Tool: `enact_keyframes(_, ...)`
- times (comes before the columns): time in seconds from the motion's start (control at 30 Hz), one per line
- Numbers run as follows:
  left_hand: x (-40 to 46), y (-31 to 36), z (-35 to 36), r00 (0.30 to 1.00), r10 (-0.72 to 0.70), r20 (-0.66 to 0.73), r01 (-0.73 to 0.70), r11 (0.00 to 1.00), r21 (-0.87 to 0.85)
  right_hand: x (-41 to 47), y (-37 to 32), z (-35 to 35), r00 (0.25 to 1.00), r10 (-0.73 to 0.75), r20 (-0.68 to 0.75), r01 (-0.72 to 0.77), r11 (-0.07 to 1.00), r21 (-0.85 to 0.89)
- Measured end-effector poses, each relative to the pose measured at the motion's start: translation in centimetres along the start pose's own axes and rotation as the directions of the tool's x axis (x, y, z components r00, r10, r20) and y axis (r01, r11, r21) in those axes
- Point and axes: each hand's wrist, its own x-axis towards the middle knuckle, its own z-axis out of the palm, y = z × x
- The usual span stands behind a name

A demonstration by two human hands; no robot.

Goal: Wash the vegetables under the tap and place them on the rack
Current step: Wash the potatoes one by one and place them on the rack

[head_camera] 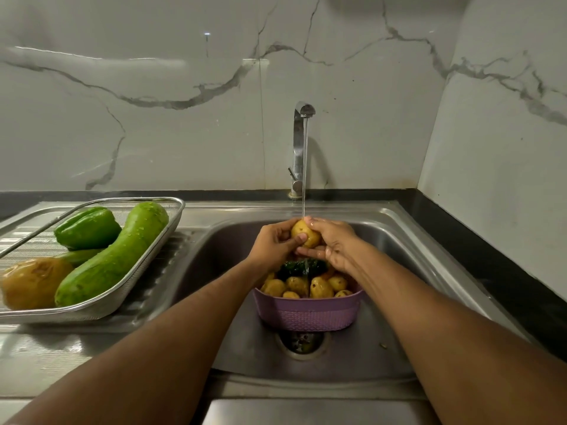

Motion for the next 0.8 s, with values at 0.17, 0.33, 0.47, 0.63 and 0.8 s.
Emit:
enact_keyframes(0.17,0.6,-0.4,-0.8,0.997,-0.074,-0.018,0.073,0.996,-0.057,0.4,-0.2,0.0,0.995,-0.009,0.098,0.002,0.997,0.078)
enact_keyframes(0.33,0.8,-0.5,-1.0,0.998,-0.054,-0.043,0.052,0.997,-0.048,0.2,0.2,0.9,0.999,-0.040,0.018,0.040,0.999,0.018)
enact_keyframes(0.47,0.9,-0.2,-0.3,0.999,0.007,-0.042,-0.008,1.000,-0.028,0.3,0.4,1.1,0.983,-0.103,-0.154,0.101,0.995,-0.020)
enact_keyframes(0.63,0.8,0.3,0.4,0.998,0.062,-0.019,-0.061,0.997,0.038,0.7,1.0,1.3,0.961,-0.123,-0.247,0.120,0.992,-0.027)
enact_keyframes(0.8,0.3,0.3,0.5,0.999,0.040,0.016,-0.040,0.999,0.005,0.1,0.6,0.8,0.984,-0.073,-0.161,0.062,0.995,-0.072)
